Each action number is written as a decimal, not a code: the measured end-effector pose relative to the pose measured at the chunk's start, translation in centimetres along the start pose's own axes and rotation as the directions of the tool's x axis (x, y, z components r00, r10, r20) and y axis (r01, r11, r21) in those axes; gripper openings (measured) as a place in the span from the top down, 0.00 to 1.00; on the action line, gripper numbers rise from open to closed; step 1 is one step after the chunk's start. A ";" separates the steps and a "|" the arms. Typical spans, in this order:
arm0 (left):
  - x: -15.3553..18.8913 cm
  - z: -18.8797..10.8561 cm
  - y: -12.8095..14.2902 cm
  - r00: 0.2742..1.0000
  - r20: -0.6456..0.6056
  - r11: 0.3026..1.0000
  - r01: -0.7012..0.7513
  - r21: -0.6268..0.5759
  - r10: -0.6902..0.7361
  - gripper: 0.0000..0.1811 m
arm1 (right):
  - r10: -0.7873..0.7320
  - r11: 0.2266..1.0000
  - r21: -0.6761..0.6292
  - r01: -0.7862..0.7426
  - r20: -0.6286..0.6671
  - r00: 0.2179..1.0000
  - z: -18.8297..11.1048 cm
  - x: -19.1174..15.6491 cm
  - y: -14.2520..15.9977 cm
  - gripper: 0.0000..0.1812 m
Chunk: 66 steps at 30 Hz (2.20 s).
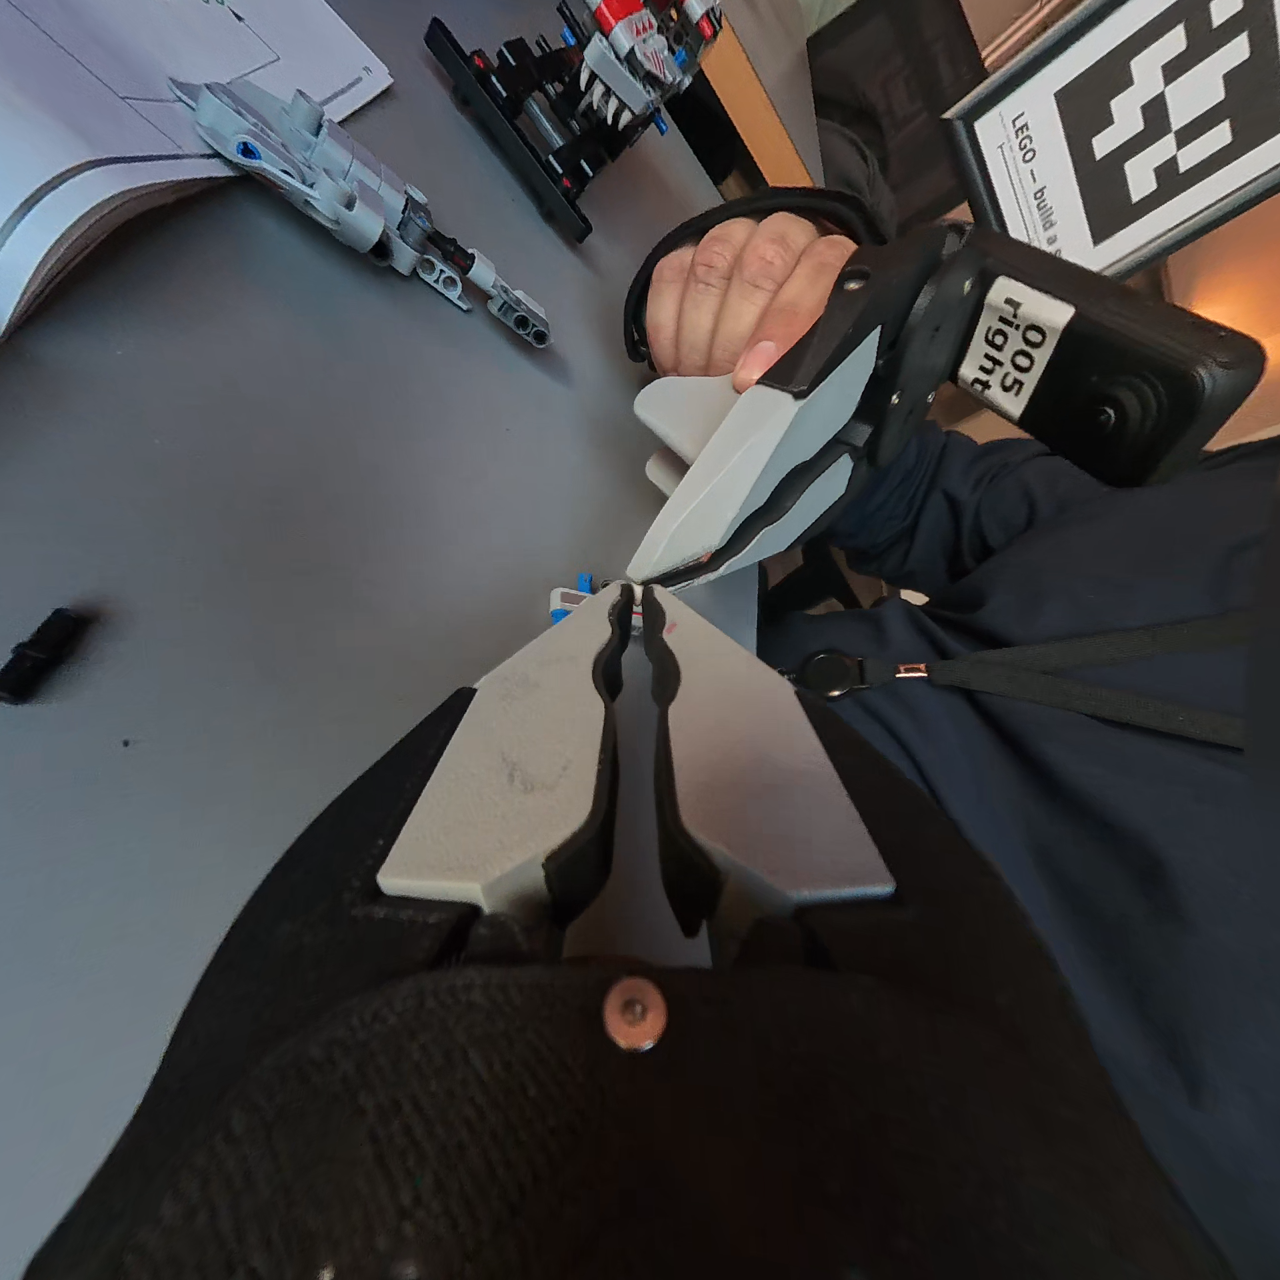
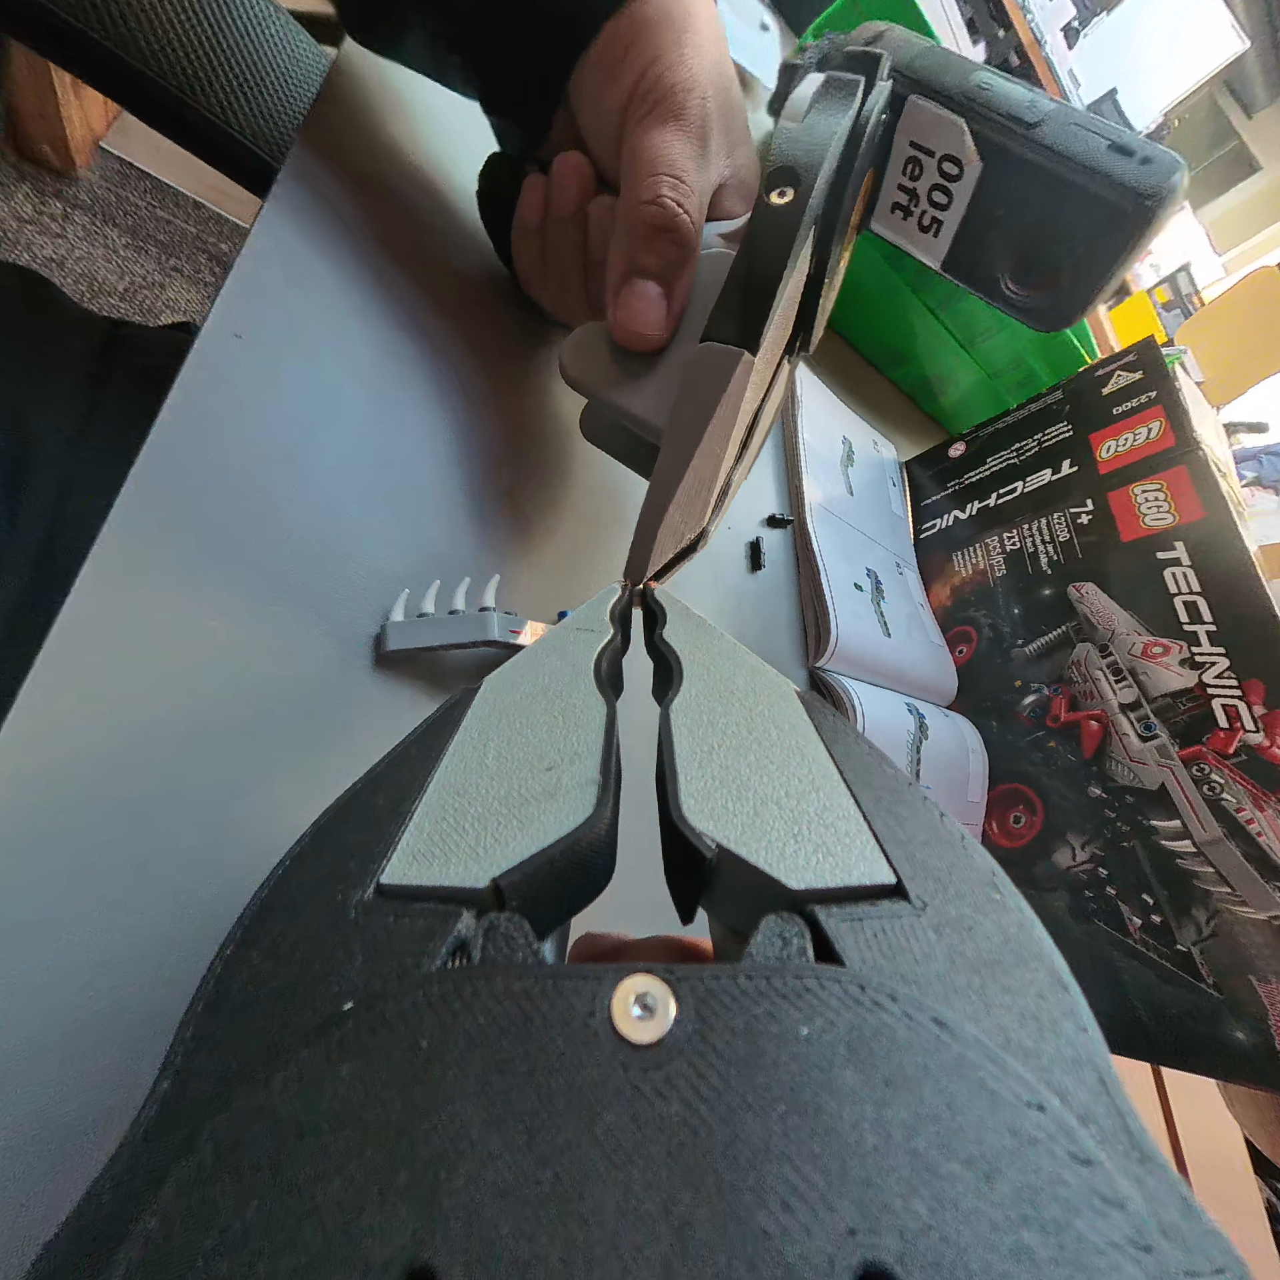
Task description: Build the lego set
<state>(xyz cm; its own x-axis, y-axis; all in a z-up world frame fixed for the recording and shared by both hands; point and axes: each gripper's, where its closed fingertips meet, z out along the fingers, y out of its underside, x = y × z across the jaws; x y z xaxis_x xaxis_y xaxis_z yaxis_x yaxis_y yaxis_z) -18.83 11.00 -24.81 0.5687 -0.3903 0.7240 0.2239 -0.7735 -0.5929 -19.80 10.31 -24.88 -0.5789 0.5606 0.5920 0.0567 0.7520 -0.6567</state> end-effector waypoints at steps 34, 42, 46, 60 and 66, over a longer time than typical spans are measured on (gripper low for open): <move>1.5 0.4 4.1 0.970 -0.018 0.970 0.240 -0.031 -0.241 1.00 | 0.916 0.003 -0.344 -0.939 0.379 -0.136 -1.0 -4.4 -0.8 0.90; 1.5 -1.0 3.8 0.970 -0.037 0.969 0.244 0.036 -0.242 1.00 | 0.879 -0.146 -0.398 -0.906 0.368 -0.303 -0.3 -3.7 -0.2 0.91; 1.4 -1.2 3.5 0.970 -0.043 0.970 0.239 0.049 -0.237 1.00 | 0.861 -0.191 -0.406 -0.894 0.368 -0.351 0.1 -3.3 -0.3 0.96; 1.8 -2.2 2.5 0.967 -0.111 0.964 0.242 0.111 -0.230 1.00 | 0.873 0.065 -0.248 -0.966 0.484 -0.065 -0.6 -2.4 -2.4 0.97; 3.2 -2.2 1.9 0.973 -0.174 0.975 0.178 0.134 -0.154 1.00 | 0.799 0.365 -0.142 -0.920 0.554 0.231 -1.4 -2.3 -3.3 0.97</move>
<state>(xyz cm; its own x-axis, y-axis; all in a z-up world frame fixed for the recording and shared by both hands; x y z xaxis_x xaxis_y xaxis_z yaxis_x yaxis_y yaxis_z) -18.35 7.20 -22.84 0.3808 -0.3480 0.8567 0.4258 -0.7564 -0.4965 -17.51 7.05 -23.42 -0.5395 0.5388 -0.6470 0.6690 -0.1924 -0.7180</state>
